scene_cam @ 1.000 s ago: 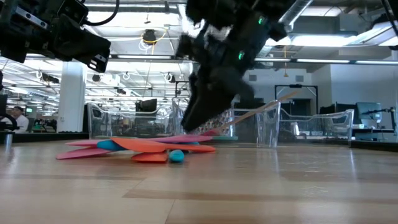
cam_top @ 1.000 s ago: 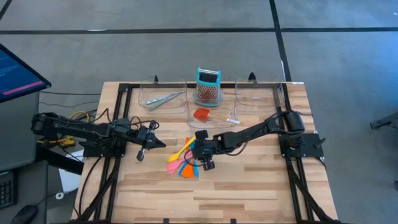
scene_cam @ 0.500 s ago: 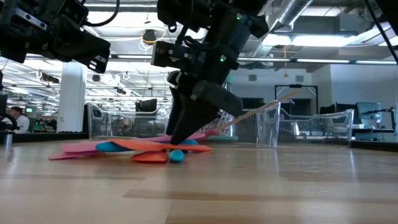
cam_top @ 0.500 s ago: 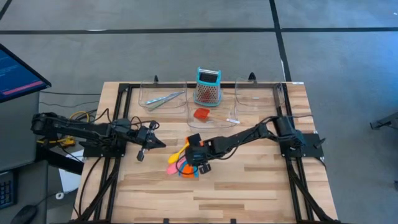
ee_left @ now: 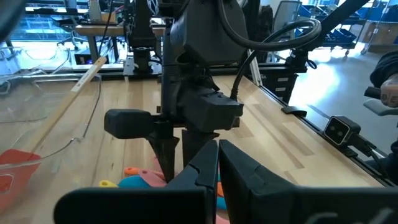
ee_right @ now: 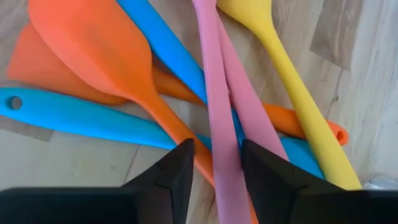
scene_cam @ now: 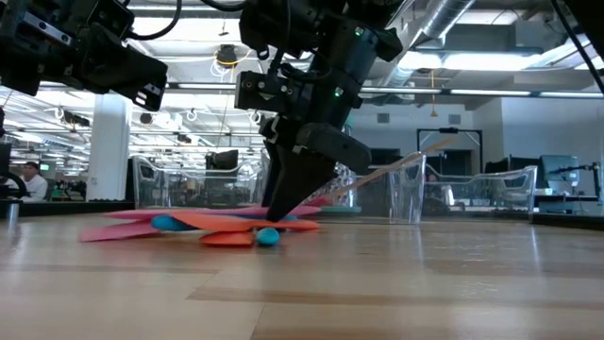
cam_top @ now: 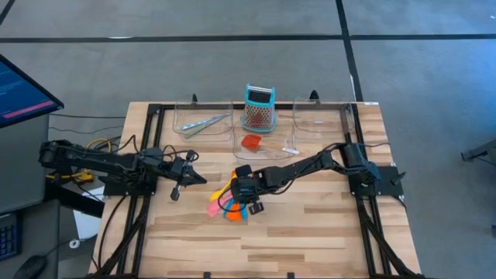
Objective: Pick & Place Kitchen Items
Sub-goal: Put the pink spatula into the middle transparent bin
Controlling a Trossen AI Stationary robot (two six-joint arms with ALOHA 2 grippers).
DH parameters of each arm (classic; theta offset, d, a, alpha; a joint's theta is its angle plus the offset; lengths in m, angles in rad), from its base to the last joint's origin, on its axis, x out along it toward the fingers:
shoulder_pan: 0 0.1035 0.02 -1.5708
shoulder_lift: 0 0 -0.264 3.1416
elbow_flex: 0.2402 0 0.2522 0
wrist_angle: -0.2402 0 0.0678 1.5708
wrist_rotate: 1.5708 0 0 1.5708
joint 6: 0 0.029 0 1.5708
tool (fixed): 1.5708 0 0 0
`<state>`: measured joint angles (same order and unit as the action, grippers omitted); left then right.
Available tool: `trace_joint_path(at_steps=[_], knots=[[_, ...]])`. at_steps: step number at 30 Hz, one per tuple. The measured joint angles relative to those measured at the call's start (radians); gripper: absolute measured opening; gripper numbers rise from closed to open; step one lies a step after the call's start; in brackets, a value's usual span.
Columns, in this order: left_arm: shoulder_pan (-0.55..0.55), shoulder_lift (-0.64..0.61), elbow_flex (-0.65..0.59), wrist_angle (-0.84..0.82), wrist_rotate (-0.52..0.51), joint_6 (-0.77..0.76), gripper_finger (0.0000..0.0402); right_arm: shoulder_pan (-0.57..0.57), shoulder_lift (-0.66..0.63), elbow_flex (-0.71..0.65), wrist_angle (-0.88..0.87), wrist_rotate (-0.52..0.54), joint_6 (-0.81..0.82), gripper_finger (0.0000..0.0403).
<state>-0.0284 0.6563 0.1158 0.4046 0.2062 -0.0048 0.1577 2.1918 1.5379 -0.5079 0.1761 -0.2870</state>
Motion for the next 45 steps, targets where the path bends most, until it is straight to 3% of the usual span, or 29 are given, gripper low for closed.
trace_joint_path(at_steps=[21, 33, 45], knots=[[0.0, 0.0, 0.0, 0.0, 0.0, 0.0, 0.0003, -0.04, 0.0, -0.004, -0.01, -0.086, 0.026, 0.0107], [0.0, 0.0, 0.0, 0.0, 0.0, 0.0, 0.0003, -0.043, 0.0, -0.005, -0.012, -0.1, 0.026, 0.0057], [0.0, 0.0, 0.0, 0.0, 0.0, -0.003, 0.0003, -0.043, -0.006, -0.003, -0.018, -0.099, 0.026, 0.0046]])
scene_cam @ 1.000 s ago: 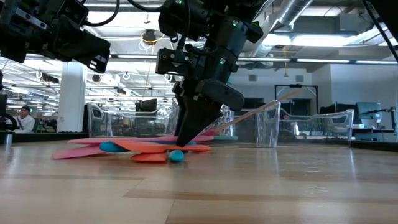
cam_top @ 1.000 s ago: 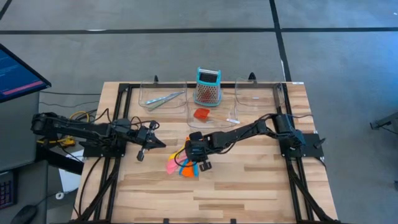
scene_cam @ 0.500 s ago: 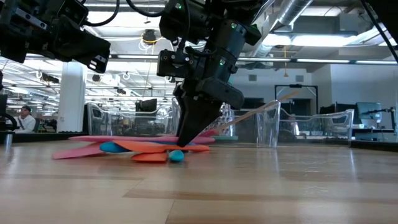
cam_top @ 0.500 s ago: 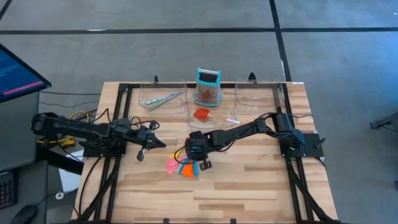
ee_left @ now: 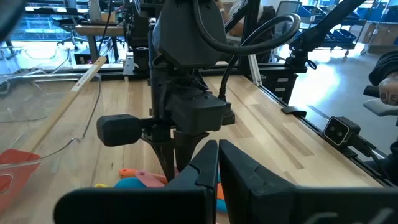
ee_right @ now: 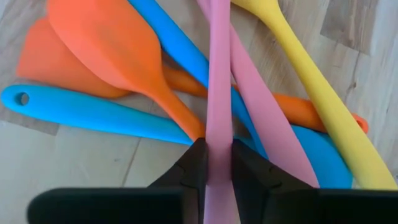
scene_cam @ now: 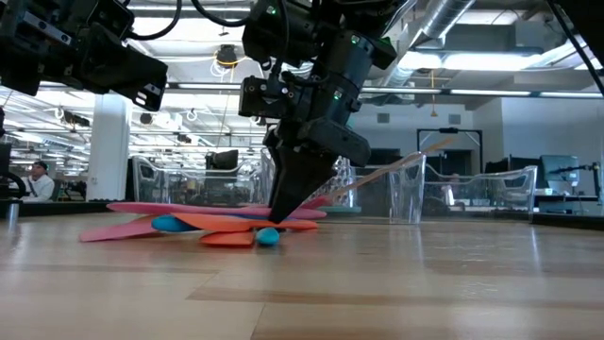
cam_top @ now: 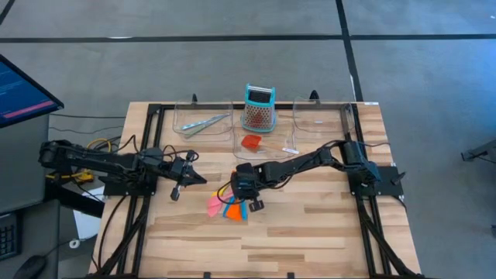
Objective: Pick & Place Kitchen Items
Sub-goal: Put the pink spatula into the middle transparent bin
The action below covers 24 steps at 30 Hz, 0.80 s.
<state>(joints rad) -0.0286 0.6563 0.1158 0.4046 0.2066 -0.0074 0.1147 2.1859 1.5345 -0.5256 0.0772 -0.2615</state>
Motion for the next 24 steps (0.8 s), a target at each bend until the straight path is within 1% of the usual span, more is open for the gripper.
trace_joint_path(at_steps=[9, 13, 18, 24], knots=[[0.0, 0.0, 0.0, 0.0, 0.0, 0.0, 0.0003, -0.001, 0.008, 0.078, -0.101, -0.006, -0.009, 0.0044], [0.0, 0.0, 0.0, 0.0, 0.0, 0.0, 0.0003, -0.012, 0.009, 0.109, -0.185, -0.015, -0.01, 0.0044], [0.0, 0.0, 0.0, 0.0, 0.0, 0.0, 0.0003, -0.015, 0.004, 0.112, -0.196, -0.044, -0.01, 0.0038], [0.0, 0.0, 0.0, -0.003, 0.0, 0.0, 0.0003, -0.014, -0.032, 0.113, -0.203, -0.055, -0.014, 0.0017]])
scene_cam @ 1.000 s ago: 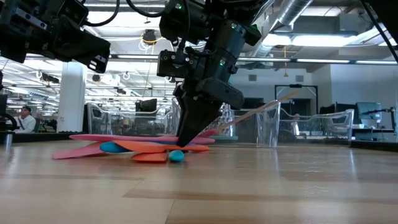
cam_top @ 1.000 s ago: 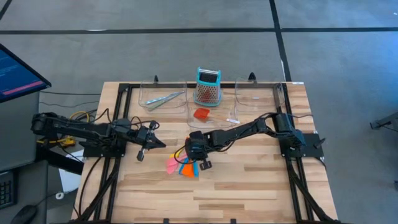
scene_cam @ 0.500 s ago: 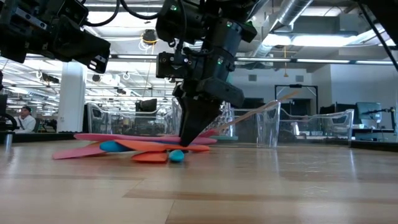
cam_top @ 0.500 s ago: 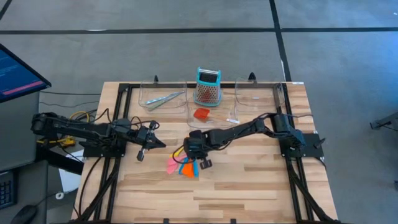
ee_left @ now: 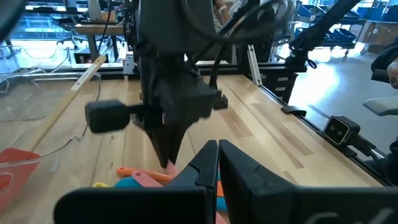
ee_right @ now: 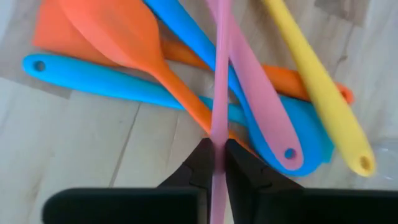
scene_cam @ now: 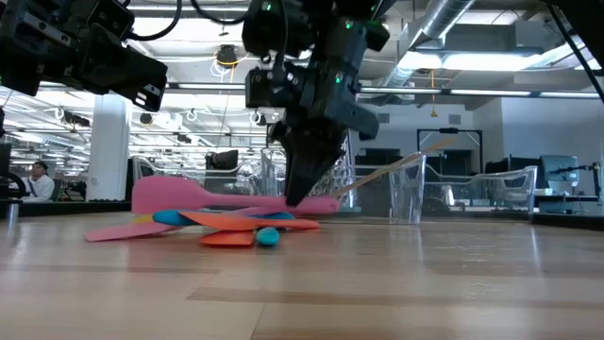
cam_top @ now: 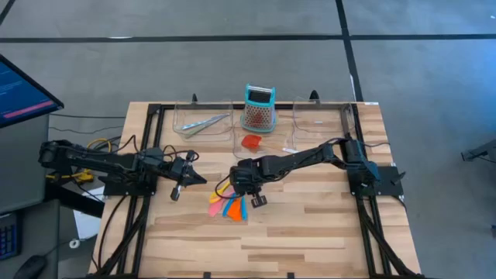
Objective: Pick & Place Kitchen Items
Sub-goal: Put the pink spatula into the middle transparent bin
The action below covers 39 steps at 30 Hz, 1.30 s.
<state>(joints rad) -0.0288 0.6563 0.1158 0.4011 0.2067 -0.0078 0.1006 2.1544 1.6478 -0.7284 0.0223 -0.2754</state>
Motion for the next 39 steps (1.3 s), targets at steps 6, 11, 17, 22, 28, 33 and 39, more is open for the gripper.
trace_joint_path(at_steps=[6, 11, 17, 22, 28, 33, 39], knots=[[0.0, 0.0, 0.0, 0.0, 0.0, 0.0, 0.0003, 0.0, -0.055, 0.002, 0.002, -0.005, -0.02, 0.0003], [0.0, 0.0, 0.0, 0.0, 0.0, 0.0, 0.0003, 0.001, -0.093, 0.002, -0.006, -0.007, -0.023, 0.0001], [0.0, 0.0, 0.0, -0.012, 0.0, -0.086, 0.0003, -0.003, -0.106, 0.002, -0.006, -0.007, -0.023, 0.0004], [0.001, 0.0, 0.0, -0.018, 0.0, -0.102, 0.0003, -0.011, -0.106, 0.003, -0.039, -0.008, -0.023, 0.0004], [0.003, 0.0, 0.0, -0.019, -0.005, -0.132, 0.0003, -0.026, -0.106, 0.003, -0.051, -0.029, -0.023, 0.0002], [0.003, 0.0, 0.0, -0.019, -0.005, -0.124, 0.0003, -0.026, -0.106, 0.003, -0.042, -0.063, -0.02, 0.0002], [0.003, 0.0, 0.0, -0.019, -0.005, -0.104, 0.0003, -0.003, -0.106, 0.003, 0.005, -0.125, 0.048, 0.0001]])
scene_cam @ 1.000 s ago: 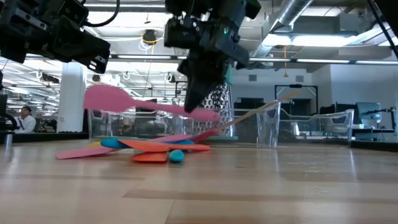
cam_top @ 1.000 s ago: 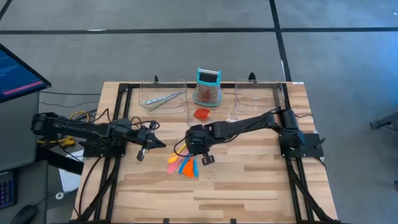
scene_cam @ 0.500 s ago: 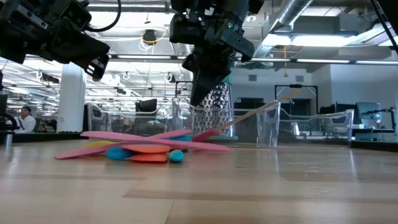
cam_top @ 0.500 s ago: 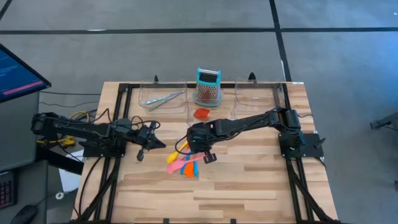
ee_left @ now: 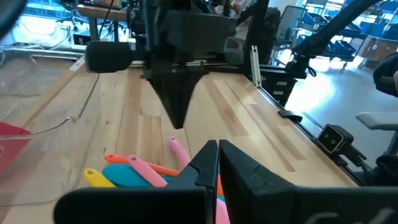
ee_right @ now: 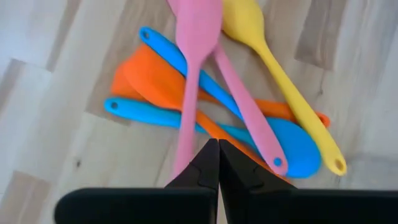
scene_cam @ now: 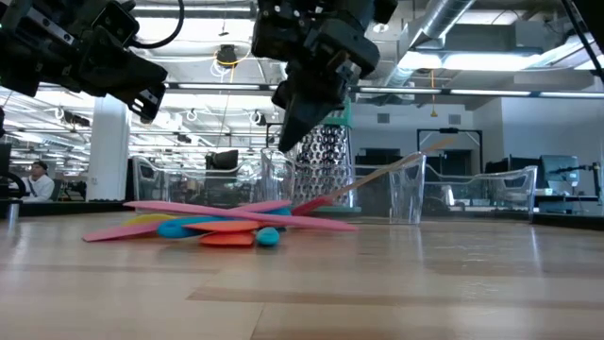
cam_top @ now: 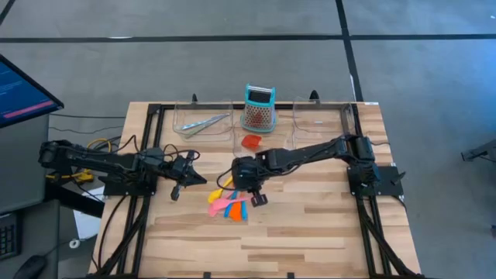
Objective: Pick & Place Kitchen Items
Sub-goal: Put the pink spatula into the middle transparent bin
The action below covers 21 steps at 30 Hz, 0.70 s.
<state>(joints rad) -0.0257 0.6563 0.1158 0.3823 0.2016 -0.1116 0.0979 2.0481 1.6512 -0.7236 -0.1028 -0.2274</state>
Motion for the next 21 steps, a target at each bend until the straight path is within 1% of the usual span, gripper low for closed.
trace_joint_path(at_steps=[1, 3, 7, 9, 17, 19, 21], knots=[[0.0, 0.0, 0.0, 0.0, 0.0, 0.001, 0.0003, 0.008, 0.0, 0.0, 0.009, 0.003, 0.001, 0.0001], [0.0, 0.0, 0.0, 0.0, 0.0, 0.001, 0.0003, 0.028, 0.0, 0.0, 0.015, 0.042, 0.002, 0.0001], [0.0, 0.0, 0.0, 0.0, 0.0, 0.002, 0.0003, 0.072, 0.0, 0.0, 0.003, 0.208, 0.019, 0.0], [0.0, 0.0, 0.0, 0.0, 0.0, 0.002, 0.0003, 0.091, 0.0, 0.0, -0.011, 0.255, 0.046, 0.0], [0.0, 0.0, 0.0, 0.0, 0.0, 0.002, 0.0003, 0.126, 0.001, 0.0, -0.035, 0.258, 0.172, 0.0004], [0.0, 0.0, 0.0, 0.0, 0.0, 0.002, 0.0003, 0.125, 0.001, 0.0, -0.04, 0.258, 0.183, 0.0019], [0.0, 0.0, 0.0, 0.0, 0.001, 0.001, 0.0003, 0.128, 0.001, -0.013, -0.022, 0.258, 0.202, 0.0046]])
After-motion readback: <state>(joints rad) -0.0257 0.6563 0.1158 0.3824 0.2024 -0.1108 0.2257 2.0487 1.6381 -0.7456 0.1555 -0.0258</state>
